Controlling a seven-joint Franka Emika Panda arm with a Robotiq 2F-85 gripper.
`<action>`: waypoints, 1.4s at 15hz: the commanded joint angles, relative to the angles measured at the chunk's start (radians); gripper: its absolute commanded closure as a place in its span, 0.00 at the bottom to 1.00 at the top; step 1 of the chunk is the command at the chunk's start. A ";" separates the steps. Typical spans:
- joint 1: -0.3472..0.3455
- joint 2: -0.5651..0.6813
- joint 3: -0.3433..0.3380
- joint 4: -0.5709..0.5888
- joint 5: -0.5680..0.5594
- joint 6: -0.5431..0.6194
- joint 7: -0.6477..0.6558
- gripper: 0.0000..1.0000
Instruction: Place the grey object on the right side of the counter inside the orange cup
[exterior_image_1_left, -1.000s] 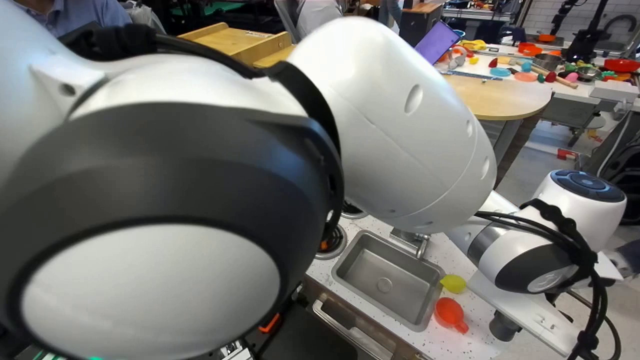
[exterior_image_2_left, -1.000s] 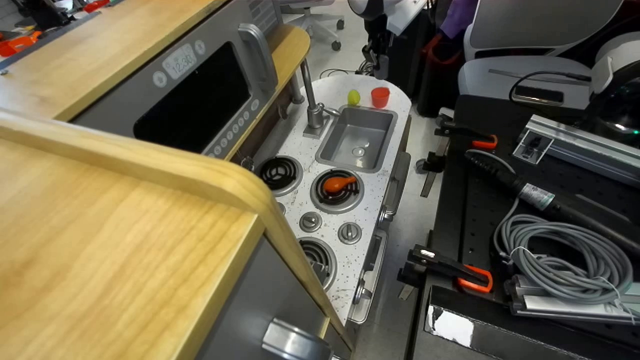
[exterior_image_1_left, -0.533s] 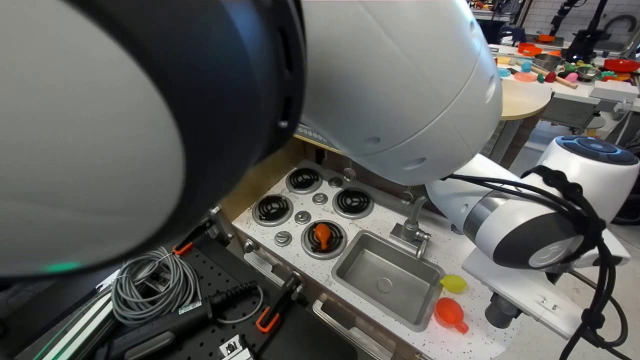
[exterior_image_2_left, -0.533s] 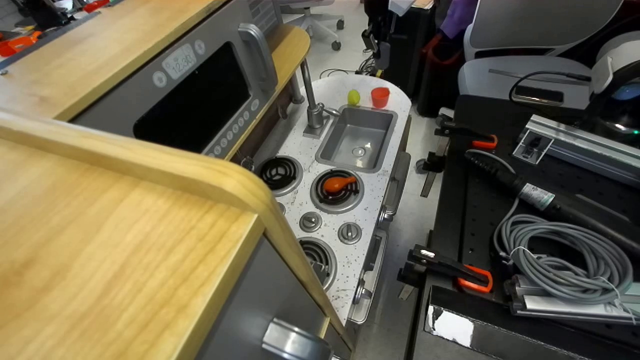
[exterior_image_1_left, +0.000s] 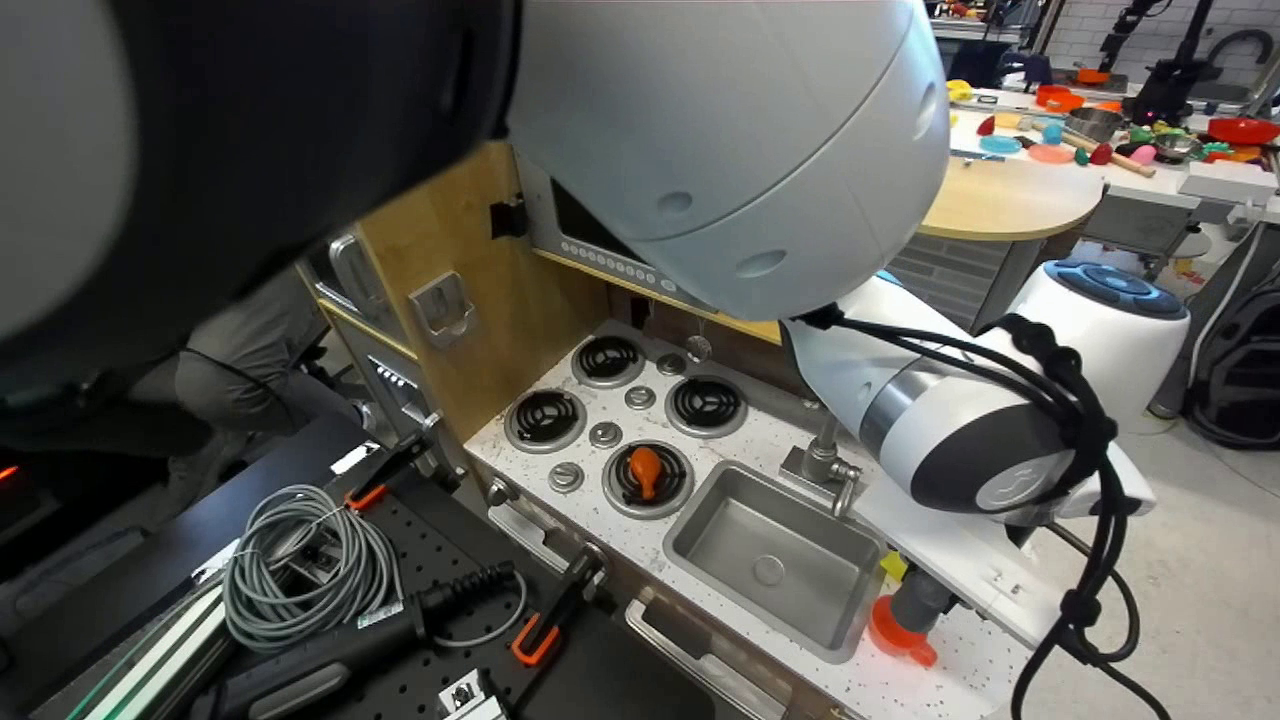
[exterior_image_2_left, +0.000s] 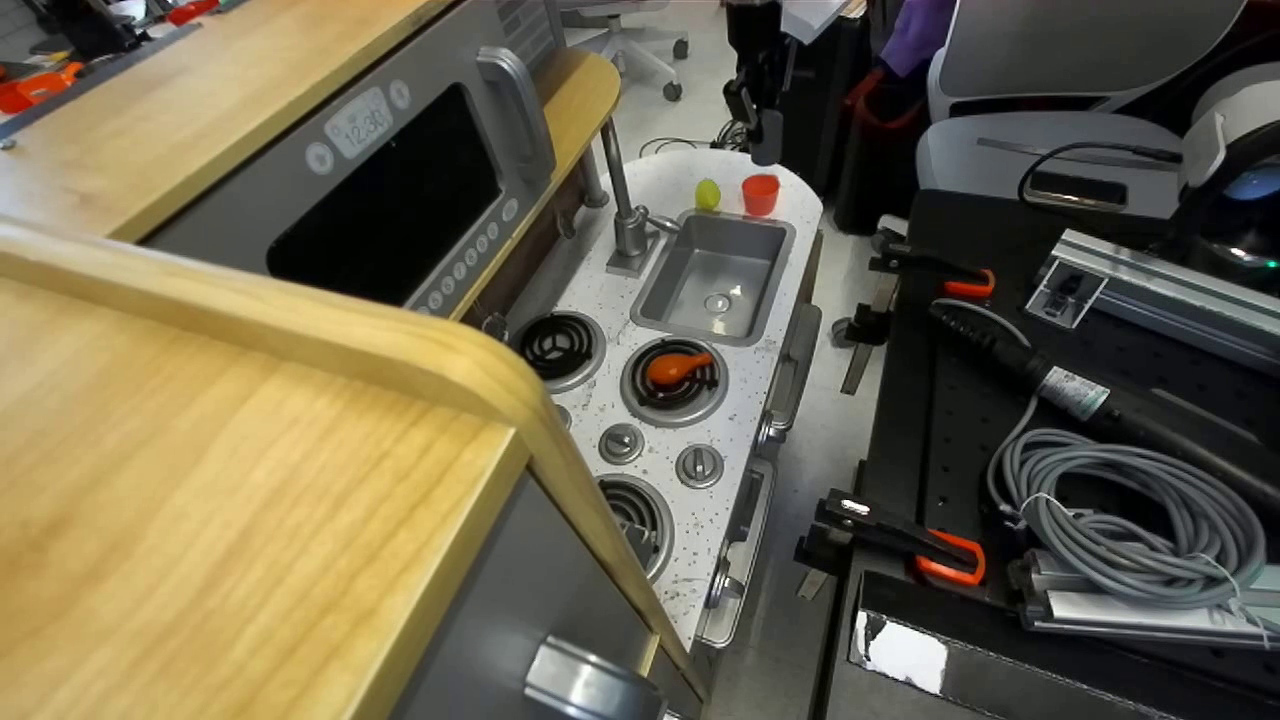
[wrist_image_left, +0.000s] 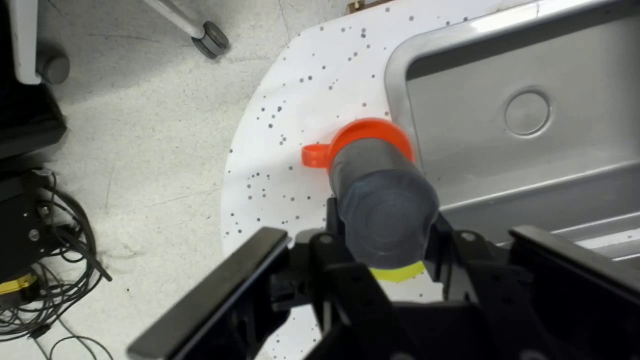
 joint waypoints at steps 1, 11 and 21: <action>0.013 -0.024 0.008 -0.074 -0.011 0.026 0.003 0.88; 0.041 -0.005 -0.009 -0.070 -0.028 0.079 0.018 0.88; 0.054 0.050 -0.049 -0.030 -0.074 0.100 0.071 0.88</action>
